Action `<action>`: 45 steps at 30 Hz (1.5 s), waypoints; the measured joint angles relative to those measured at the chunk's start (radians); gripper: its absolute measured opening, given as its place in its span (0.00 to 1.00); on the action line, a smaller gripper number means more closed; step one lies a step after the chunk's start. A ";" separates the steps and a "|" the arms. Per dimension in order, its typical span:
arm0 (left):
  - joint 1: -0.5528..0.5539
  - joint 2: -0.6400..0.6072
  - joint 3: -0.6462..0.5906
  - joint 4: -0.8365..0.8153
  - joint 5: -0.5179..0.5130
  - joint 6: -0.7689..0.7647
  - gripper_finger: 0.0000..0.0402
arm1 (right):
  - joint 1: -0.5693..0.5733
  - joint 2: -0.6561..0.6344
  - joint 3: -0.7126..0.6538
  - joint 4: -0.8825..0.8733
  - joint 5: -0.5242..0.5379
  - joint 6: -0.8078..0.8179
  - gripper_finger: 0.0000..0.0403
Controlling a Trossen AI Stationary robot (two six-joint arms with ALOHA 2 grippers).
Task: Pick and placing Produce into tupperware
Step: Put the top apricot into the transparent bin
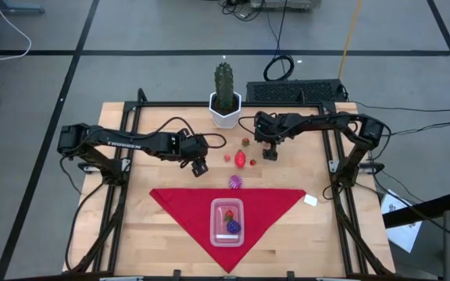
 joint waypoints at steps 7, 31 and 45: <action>0.000 0.000 0.000 0.000 0.003 -0.005 0.64 | -0.007 -0.001 0.000 -0.001 0.000 0.021 0.97; 0.000 0.000 0.000 -0.001 0.003 -0.008 0.64 | -0.007 -0.001 0.001 -0.013 -0.001 0.053 0.33; 0.000 0.000 0.000 -0.007 0.003 -0.006 0.64 | 0.152 -0.074 0.001 -0.086 -0.007 0.157 0.25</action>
